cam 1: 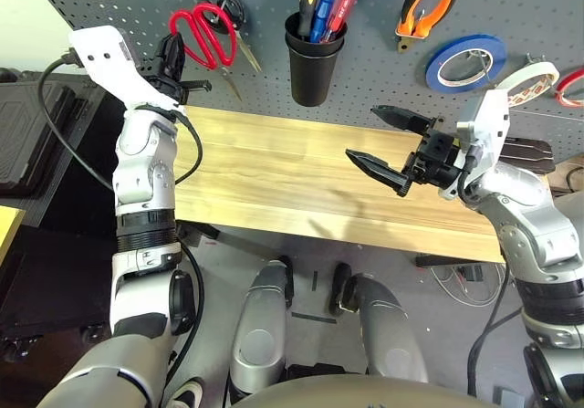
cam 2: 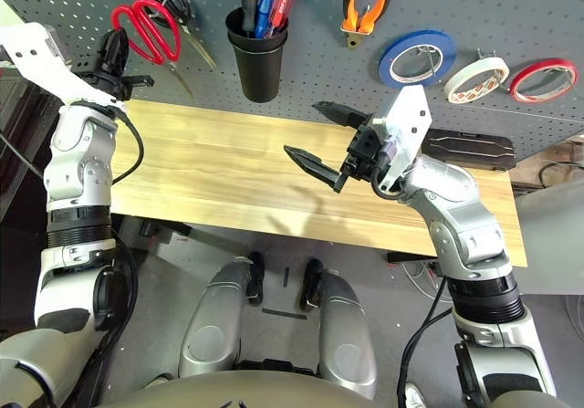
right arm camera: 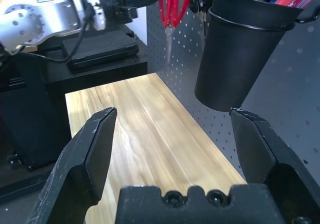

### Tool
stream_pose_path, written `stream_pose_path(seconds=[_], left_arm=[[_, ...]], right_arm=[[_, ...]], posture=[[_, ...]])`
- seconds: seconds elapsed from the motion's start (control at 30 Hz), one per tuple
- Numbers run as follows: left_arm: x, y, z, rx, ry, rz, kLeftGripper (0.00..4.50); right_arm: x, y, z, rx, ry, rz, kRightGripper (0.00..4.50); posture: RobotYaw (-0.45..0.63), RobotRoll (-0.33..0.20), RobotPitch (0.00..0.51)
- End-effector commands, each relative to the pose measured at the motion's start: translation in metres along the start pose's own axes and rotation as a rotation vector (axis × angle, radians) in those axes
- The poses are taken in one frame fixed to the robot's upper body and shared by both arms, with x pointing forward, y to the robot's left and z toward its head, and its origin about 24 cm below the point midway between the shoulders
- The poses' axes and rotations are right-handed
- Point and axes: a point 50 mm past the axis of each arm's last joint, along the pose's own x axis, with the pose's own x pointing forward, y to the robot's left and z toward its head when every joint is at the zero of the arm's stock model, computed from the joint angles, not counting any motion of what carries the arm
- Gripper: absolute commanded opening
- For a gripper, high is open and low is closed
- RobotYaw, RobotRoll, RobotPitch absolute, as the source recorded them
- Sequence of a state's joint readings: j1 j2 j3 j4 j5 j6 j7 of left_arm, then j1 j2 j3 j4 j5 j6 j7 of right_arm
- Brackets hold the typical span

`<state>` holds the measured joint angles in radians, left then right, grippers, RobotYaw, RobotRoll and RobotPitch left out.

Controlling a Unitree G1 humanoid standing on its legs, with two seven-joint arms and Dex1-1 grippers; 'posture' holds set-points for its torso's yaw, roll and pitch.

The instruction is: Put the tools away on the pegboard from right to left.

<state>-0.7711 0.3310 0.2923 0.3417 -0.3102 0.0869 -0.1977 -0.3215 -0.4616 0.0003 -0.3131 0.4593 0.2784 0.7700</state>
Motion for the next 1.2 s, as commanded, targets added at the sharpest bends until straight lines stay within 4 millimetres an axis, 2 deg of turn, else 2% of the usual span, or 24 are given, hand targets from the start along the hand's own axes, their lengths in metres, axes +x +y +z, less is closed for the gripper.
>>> stream_pose_path(seconds=[0.03,0.23,0.33,0.43,0.63,0.8,0.97,1.2], left_arm=[[0.005,0.001,-0.011,0.042,0.031,0.010,0.03],[0.010,0.004,-0.020,0.052,0.053,0.024,0.03],[0.009,0.006,-0.021,0.033,0.057,0.038,0.93],[0.003,0.008,-0.022,0.024,0.049,0.027,2.08],[-0.028,0.017,-0.023,-0.012,0.056,0.003,4.47],[-0.062,0.024,-0.023,-0.021,0.088,-0.008,4.49],[-0.095,0.035,-0.029,0.002,0.139,0.029,4.49],[-0.111,0.045,-0.042,0.023,0.180,0.070,4.49]], right_arm=[[0.001,0.005,0.001,-0.013,-0.006,0.016,4.50],[0.002,0.007,0.000,-0.014,-0.007,0.015,4.50],[0.002,0.007,0.000,-0.013,-0.007,0.012,4.50],[0.002,0.008,-0.001,-0.013,-0.005,0.006,4.50],[0.001,0.003,-0.005,-0.013,-0.017,-0.055,4.50],[-0.004,-0.004,-0.012,0.001,-0.029,-0.171,4.50],[-0.022,-0.017,-0.029,-0.020,-0.001,-0.420,4.50],[-0.050,-0.037,-0.051,-0.040,0.021,-0.809,4.50]], posture=[[0.12,0.000,0.233],[0.11,0.000,0.234],[0.11,0.000,0.235],[0.11,0.000,0.237],[0.12,0.000,0.242],[0.13,0.000,0.239],[0.13,0.000,0.217],[0.10,0.000,0.183]])
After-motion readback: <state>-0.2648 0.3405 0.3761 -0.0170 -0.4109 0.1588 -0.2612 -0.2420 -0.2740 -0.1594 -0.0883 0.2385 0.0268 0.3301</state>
